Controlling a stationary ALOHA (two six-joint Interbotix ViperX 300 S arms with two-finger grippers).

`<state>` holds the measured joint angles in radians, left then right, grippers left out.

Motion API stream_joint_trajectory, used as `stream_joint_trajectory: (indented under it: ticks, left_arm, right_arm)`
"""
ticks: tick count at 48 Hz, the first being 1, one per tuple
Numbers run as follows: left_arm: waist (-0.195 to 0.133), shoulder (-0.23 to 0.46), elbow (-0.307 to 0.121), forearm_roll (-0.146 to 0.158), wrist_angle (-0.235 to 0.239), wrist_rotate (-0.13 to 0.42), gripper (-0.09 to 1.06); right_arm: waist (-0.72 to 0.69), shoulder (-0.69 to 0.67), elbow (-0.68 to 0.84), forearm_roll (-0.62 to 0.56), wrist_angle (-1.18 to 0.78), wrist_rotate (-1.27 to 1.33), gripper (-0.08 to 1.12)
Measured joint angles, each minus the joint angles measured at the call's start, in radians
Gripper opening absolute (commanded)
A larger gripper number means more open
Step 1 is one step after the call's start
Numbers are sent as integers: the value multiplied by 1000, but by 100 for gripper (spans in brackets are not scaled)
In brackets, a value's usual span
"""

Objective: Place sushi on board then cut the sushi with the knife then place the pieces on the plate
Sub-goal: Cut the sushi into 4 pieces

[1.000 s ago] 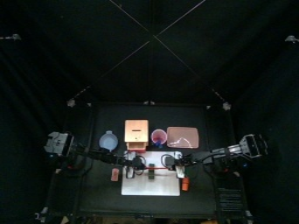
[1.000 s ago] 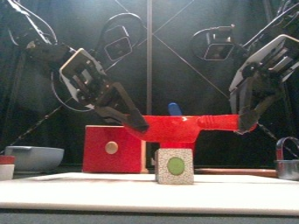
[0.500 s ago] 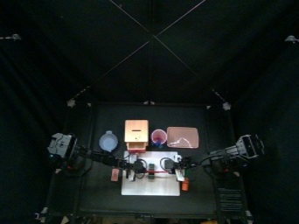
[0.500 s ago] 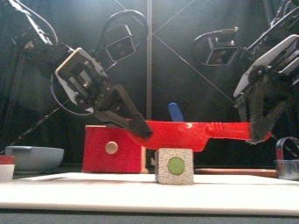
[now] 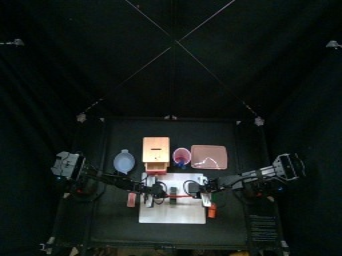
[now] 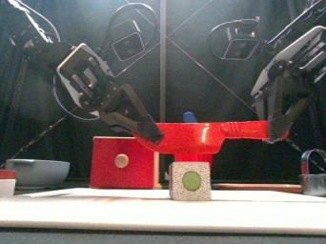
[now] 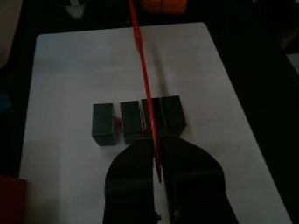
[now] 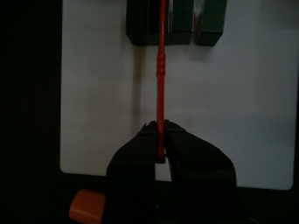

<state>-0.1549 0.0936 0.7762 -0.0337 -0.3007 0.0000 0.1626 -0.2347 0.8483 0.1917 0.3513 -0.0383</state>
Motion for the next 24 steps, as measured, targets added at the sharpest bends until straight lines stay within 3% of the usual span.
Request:
stream_joint_trajectory:
  ticks: [24]
  left_arm:
    - [11,32,-3,-2,-2,0,33]
  right_arm:
    - [-18,15,0,-29,-3,-2,17]
